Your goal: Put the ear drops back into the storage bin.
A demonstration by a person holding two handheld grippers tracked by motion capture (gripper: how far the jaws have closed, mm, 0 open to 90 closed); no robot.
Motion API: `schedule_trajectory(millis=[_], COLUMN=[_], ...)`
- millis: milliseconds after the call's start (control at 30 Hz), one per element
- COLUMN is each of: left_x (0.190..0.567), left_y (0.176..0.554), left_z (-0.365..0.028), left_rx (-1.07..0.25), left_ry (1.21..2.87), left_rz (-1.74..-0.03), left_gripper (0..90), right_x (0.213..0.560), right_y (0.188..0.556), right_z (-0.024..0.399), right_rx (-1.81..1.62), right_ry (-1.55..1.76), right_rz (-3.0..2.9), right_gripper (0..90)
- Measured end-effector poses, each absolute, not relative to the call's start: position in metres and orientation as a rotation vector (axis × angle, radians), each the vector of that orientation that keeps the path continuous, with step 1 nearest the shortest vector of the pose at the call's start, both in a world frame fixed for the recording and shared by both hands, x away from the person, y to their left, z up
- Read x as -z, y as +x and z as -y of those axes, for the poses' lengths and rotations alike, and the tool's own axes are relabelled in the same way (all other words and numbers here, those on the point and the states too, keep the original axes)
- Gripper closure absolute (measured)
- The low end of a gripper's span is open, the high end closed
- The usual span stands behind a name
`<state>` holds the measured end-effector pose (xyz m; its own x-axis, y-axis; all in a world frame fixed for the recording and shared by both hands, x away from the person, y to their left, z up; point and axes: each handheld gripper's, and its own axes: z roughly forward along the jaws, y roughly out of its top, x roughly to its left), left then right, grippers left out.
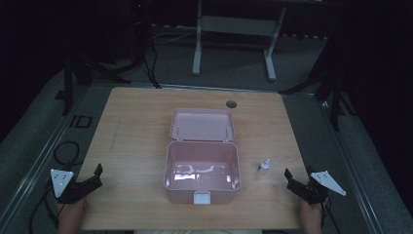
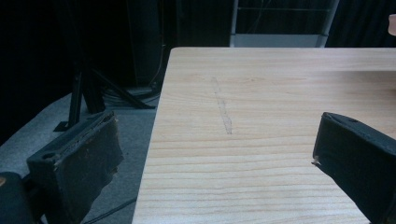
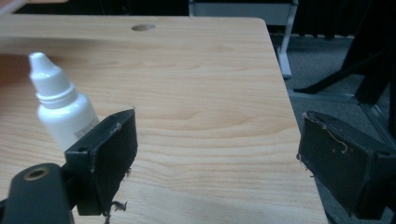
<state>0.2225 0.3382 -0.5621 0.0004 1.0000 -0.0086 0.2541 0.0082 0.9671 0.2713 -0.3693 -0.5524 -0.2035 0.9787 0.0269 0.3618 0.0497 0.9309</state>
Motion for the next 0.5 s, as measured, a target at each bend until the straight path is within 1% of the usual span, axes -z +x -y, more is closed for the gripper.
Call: schedule_trajectory(millis=[300,500], left_x=[0.562,0.562], left_y=[0.223,0.223], left_z=[-0.338,-0.338], left_rx=[-1.067,-1.066], left_ry=[1.391,1.39], left_rz=[-1.401,-1.4], left_gripper=[1.4,1.4], right_x=[0.553,0.547], right_y=[0.279,0.292], right_z=[0.371,0.371], right_rx=[-1.141,-1.057], right_ry=[1.417,1.428], right_rz=[-1.756,-1.991], right_gripper=[11.8,12.7])
